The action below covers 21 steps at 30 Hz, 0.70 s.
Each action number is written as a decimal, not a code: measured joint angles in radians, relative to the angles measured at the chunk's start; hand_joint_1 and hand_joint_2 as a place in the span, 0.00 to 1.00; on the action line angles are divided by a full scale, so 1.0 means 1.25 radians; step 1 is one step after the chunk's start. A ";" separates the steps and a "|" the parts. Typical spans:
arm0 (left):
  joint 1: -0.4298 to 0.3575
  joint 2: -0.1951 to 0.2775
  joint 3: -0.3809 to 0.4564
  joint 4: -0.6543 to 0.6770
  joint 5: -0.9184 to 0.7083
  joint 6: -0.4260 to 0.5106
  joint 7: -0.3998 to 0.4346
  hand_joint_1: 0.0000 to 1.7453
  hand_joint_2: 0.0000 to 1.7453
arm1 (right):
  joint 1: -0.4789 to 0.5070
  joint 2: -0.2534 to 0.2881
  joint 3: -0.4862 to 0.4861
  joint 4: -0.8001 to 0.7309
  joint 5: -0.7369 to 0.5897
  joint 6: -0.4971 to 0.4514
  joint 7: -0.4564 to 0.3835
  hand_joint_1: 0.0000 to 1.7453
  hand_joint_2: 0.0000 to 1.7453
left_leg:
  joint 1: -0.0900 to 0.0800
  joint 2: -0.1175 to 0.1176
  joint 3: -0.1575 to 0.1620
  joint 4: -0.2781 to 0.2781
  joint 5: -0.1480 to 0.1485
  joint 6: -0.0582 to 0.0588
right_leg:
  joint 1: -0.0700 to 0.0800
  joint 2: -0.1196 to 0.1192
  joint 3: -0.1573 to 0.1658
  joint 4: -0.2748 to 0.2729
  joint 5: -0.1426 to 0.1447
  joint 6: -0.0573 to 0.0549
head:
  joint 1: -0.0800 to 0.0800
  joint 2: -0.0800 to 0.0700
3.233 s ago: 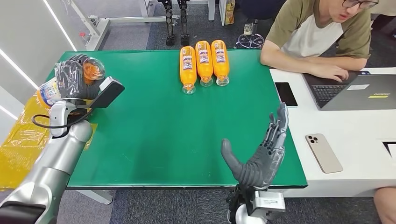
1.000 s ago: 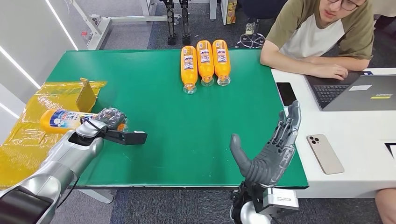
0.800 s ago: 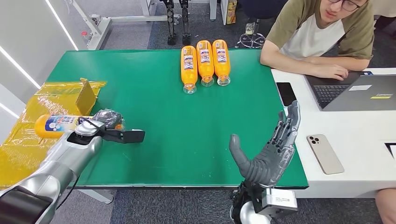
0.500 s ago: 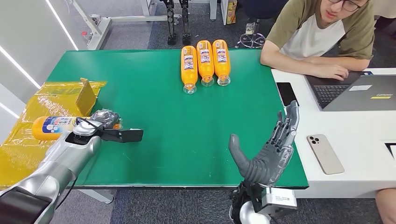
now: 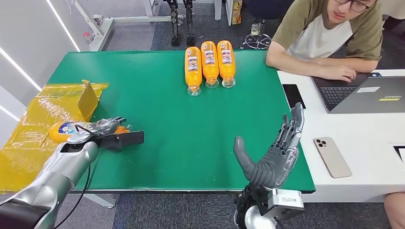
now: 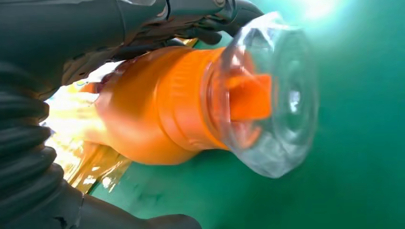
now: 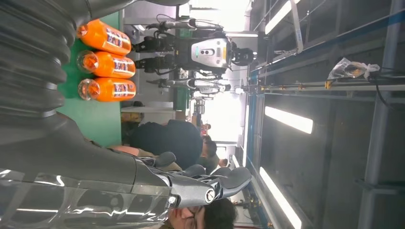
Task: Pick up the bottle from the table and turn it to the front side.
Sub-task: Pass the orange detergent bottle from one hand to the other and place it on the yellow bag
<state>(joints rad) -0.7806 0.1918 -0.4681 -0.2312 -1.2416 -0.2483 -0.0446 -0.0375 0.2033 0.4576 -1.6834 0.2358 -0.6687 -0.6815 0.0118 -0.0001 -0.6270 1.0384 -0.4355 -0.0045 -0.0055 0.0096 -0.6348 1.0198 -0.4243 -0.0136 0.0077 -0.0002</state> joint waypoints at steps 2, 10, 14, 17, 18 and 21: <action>0.000 0.009 0.025 0.000 0.017 -0.018 -0.021 0.00 1.00 | -0.002 0.000 0.002 0.006 -0.010 0.000 -0.007 0.00 1.00 | 0.000 0.000 0.000 0.000 0.000 0.000 | 0.000 0.000 0.000 0.000 0.000 0.000 | 0.000 0.000; -0.003 0.025 0.096 -0.003 0.070 -0.033 -0.116 0.00 1.00 | -0.005 0.000 0.003 0.021 -0.020 0.000 -0.013 0.00 1.00 | 0.000 0.000 0.000 0.000 0.000 0.000 | 0.000 0.000 0.000 0.000 0.000 -0.001 | 0.000 0.000; -0.007 0.021 0.119 -0.013 0.103 0.008 -0.185 0.00 1.00 | -0.006 0.000 0.003 0.024 -0.013 0.000 -0.008 0.00 1.00 | 0.000 0.000 0.000 0.000 0.000 0.000 | 0.000 0.000 -0.001 0.000 0.000 -0.001 | 0.000 0.000; -0.012 0.013 0.147 -0.044 0.188 0.107 -0.310 0.00 1.00 | -0.005 0.000 0.003 0.020 0.000 0.000 0.003 0.00 1.00 | 0.000 0.000 0.000 0.000 0.000 0.000 | 0.000 0.000 -0.001 0.000 0.000 0.000 | 0.000 0.000; -0.008 0.006 0.163 -0.063 0.239 0.153 -0.361 0.00 1.00 | -0.005 0.000 0.003 0.018 0.003 0.000 0.006 0.00 1.00 | 0.000 0.000 0.000 0.000 0.000 0.000 | 0.000 0.000 -0.001 0.000 0.000 0.000 | 0.000 0.000; 0.037 -0.026 0.231 -0.159 0.416 0.279 -0.475 0.00 1.00 | -0.004 -0.002 0.003 0.011 0.003 0.000 0.007 0.00 1.00 | -0.001 0.001 0.001 0.000 0.000 0.000 | -0.001 0.001 -0.001 0.000 0.000 0.000 | 0.000 0.000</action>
<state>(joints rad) -0.7348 0.1592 -0.1800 -0.4295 -0.7217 0.1005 -0.6386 -0.0425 0.2012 0.4616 -1.6691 0.2391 -0.6687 -0.6726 0.0104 0.0010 -0.6259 1.0381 -0.4359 -0.0050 -0.0069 0.0114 -0.6356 1.0195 -0.4246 -0.0142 0.0077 -0.0001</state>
